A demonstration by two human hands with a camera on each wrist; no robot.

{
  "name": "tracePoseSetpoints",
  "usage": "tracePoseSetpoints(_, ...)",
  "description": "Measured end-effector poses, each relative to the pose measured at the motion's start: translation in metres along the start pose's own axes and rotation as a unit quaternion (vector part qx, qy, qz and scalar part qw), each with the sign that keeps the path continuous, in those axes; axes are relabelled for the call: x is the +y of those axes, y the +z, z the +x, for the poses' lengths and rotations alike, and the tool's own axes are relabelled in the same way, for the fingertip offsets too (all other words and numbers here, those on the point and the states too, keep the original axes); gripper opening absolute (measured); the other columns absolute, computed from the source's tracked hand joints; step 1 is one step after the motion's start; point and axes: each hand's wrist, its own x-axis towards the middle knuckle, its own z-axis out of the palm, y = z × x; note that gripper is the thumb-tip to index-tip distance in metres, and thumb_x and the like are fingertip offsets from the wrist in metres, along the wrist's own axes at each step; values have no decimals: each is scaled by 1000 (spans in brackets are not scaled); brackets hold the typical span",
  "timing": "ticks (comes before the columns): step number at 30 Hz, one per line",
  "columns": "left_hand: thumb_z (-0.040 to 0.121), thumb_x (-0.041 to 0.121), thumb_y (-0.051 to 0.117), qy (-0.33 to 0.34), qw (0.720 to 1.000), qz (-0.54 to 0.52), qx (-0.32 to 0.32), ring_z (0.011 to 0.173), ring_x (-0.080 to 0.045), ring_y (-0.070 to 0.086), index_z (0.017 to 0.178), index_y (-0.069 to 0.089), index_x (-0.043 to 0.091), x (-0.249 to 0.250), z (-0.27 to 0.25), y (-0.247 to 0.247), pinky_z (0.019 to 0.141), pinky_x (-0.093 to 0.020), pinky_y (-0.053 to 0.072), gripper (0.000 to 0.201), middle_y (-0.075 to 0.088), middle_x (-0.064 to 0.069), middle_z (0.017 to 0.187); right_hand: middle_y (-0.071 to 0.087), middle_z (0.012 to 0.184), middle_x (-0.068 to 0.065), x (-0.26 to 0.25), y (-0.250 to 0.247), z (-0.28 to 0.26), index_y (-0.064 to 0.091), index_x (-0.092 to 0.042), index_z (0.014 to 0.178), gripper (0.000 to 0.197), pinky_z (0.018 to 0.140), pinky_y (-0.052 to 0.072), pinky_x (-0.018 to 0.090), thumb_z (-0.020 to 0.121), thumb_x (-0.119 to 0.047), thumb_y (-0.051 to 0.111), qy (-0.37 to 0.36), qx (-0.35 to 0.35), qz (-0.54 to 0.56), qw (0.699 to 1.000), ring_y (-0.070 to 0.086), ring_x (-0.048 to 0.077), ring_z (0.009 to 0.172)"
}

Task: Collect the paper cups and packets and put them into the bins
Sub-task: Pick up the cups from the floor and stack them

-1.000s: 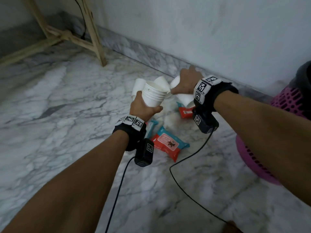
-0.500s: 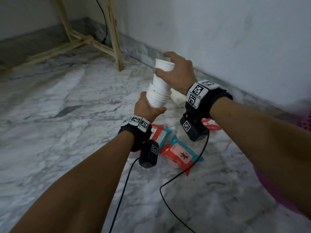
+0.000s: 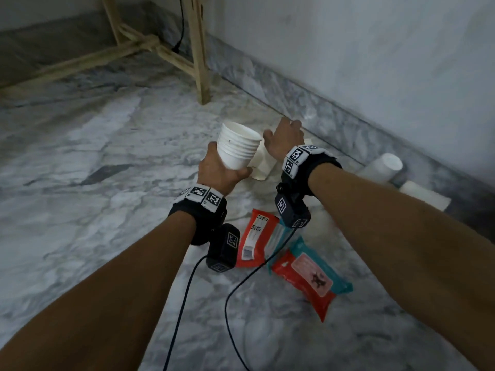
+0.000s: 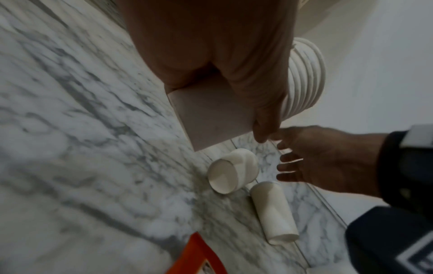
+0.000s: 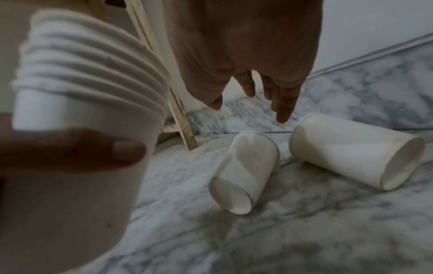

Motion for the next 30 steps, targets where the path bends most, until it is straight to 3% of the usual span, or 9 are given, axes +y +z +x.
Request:
tracePoseSetpoints(6,64,29,84,0,1000,13,-1,104,-24,56,123,43,5,-18,11,4,74,-25,37,76,59,-9,119,25,148,21,16,39,12,36,1,138,64,104,34,44,92,-39,57,-13,-28,-103,994,33,40,132)
tracePoseSetpoints(9,65,28,84,-12,1000,14,1,97,-19,54,123,43,7,-22,9,3,74,-24,36,74,58,-6,115,30,144,19,18,45,9,34,-4,138,66,103,36,46,89,-40,61,-21,-20,-61,998,36,41,128)
tracePoseSetpoints(11,65,29,84,-21,1000,15,5,103,-24,56,123,43,8,-23,7,1,75,-25,37,74,59,-7,117,32,142,19,16,40,8,39,-5,135,59,99,38,43,90,-37,61,-28,-18,-21,999,41,40,125)
tracePoseSetpoints(17,65,28,84,-28,1000,7,8,97,-21,55,123,43,9,-15,1,-1,75,-27,39,74,60,-8,117,48,129,16,-5,-26,5,61,-9,110,31,94,43,34,88,-30,61,-103,78,123,984,54,33,114)
tracePoseSetpoints(19,65,28,84,-20,1000,8,5,97,-21,56,123,43,8,-7,-1,3,75,-27,40,74,60,-9,117,56,120,11,-18,-59,2,56,-17,94,18,86,42,29,84,-31,63,-131,132,157,970,57,27,108)
tracePoseSetpoints(21,65,28,84,-16,1000,4,0,97,-22,56,123,43,8,3,-3,8,75,-27,40,74,60,-10,117,61,103,7,-30,-84,-3,46,-18,88,22,75,41,28,81,-32,62,-152,157,192,957,58,24,93)
tracePoseSetpoints(24,65,29,83,-12,1000,-4,-5,108,-27,57,124,43,9,20,-4,16,76,-27,39,74,60,-10,119,62,94,1,-35,-101,-14,49,-15,96,26,74,46,29,80,-31,62,-191,138,230,944,59,21,85)
tracePoseSetpoints(27,65,29,83,-2,1000,-9,-8,110,-27,57,125,43,9,35,-3,25,76,-27,38,75,60,-10,121,64,114,3,-29,-94,-21,52,-12,117,42,87,47,29,81,-31,63,-233,74,183,952,60,20,103)
tracePoseSetpoints(30,65,29,83,6,1000,-17,-22,100,-21,56,126,43,11,43,0,33,75,-26,38,75,60,-8,120,61,126,4,-16,-74,-21,48,-19,126,50,98,46,37,83,-40,62,-224,-29,154,962,57,22,114)
